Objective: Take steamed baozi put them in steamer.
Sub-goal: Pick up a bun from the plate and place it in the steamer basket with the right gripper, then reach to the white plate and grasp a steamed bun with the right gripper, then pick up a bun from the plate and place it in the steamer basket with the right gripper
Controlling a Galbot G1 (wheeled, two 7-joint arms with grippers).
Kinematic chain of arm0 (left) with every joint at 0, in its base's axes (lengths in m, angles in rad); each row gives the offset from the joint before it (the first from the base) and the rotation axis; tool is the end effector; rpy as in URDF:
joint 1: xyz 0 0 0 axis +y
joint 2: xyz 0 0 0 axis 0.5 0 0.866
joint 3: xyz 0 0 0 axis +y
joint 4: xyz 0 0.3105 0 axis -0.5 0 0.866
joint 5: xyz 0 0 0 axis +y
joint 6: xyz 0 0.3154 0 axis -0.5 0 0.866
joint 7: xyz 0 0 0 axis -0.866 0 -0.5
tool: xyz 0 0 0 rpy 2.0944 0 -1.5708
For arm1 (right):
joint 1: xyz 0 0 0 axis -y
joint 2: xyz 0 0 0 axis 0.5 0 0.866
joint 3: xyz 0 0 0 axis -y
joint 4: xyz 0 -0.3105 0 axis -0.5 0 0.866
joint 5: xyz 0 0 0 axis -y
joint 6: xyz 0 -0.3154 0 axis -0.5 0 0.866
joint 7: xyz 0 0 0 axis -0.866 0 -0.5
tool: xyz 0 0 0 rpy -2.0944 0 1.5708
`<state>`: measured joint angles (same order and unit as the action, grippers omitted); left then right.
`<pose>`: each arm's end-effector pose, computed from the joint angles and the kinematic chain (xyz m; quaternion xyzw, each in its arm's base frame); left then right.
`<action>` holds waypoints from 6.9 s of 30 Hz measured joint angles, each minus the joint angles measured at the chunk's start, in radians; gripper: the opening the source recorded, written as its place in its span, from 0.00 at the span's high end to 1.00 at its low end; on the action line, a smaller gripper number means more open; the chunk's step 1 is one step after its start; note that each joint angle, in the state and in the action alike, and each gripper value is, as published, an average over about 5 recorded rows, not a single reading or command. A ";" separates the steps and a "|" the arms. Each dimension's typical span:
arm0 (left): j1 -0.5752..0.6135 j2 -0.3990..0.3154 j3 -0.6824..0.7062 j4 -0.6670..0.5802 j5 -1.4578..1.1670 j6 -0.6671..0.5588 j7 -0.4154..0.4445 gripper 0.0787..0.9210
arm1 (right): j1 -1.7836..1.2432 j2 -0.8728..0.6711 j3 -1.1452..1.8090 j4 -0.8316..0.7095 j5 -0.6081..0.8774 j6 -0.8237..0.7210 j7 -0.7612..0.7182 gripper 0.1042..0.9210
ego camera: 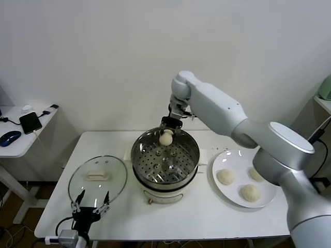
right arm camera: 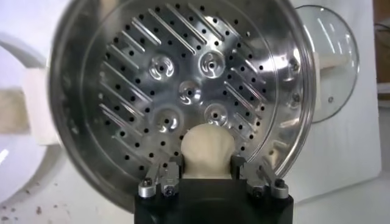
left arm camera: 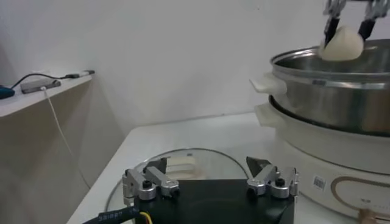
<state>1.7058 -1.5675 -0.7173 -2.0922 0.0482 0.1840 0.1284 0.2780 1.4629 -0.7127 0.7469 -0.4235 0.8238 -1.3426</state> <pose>0.1185 0.0532 -0.2854 0.0216 -0.9842 -0.0611 0.1650 0.5609 0.1429 -0.0681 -0.6811 0.1283 -0.7205 0.0233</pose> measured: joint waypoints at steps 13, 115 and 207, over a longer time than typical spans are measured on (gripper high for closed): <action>-0.001 -0.003 -0.002 0.002 -0.002 -0.001 -0.001 0.12 | -0.070 0.035 0.047 -0.046 -0.171 0.000 0.096 0.47; -0.032 0.010 0.002 0.043 -0.016 0.038 0.032 0.12 | -0.498 -0.602 0.235 0.426 0.080 -1.116 0.082 0.12; -0.098 0.010 0.029 -0.008 -0.003 0.080 0.012 0.12 | 0.120 0.117 -0.458 0.148 0.699 -1.513 0.141 0.39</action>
<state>1.6077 -1.5573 -0.6886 -2.0998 0.0454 0.2645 0.1405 0.3978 1.5794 -1.1705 0.8952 0.2751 -0.6891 -1.2019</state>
